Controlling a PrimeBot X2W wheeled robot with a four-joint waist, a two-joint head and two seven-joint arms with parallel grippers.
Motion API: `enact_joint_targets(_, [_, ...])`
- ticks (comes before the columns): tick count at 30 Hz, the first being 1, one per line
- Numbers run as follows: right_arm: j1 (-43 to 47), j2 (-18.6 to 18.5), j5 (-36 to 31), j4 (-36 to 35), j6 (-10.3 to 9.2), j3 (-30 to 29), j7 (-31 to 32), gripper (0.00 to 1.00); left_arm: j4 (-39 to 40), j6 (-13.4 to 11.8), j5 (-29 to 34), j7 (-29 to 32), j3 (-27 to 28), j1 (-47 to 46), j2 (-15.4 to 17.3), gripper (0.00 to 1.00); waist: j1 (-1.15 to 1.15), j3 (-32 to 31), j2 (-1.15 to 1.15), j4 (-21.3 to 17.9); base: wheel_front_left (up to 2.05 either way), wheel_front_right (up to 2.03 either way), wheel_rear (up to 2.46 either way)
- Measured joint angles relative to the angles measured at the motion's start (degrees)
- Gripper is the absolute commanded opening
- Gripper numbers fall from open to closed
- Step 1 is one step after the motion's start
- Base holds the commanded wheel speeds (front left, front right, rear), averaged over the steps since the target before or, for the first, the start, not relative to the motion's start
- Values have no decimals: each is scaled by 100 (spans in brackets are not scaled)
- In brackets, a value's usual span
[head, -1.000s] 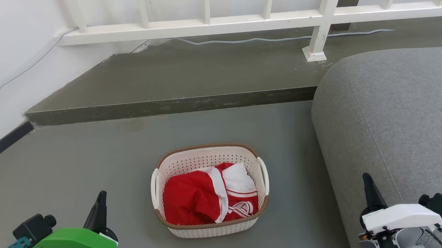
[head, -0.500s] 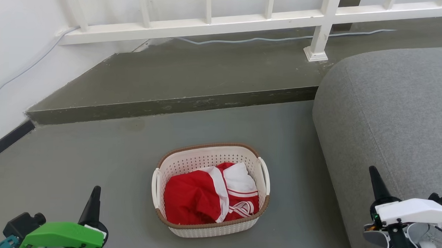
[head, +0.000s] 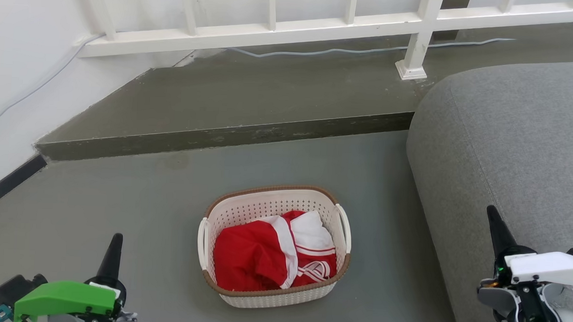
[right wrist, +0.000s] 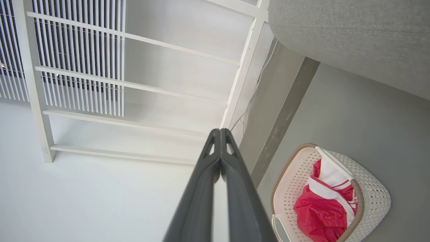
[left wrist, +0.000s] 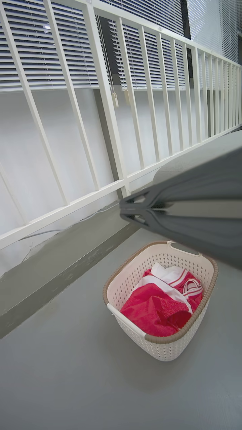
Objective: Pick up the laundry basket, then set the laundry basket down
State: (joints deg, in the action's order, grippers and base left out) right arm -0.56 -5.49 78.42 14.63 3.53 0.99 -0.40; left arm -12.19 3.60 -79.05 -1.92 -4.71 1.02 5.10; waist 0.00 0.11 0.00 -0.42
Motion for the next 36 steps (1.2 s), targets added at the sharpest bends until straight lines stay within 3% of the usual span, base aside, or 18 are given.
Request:
enact_joint_targets(23, [-207,87,1552,60,298,-479,358,0,-197,269,-1682,346,321,-282,34,0,0,9,0,40,0,0,0])
enact_joint_targets(36, [-253,92,1629,77,300,-512,366,0,-235,302,-1725,346,346,-292,38,0,0,8,0,41,0,0,0])
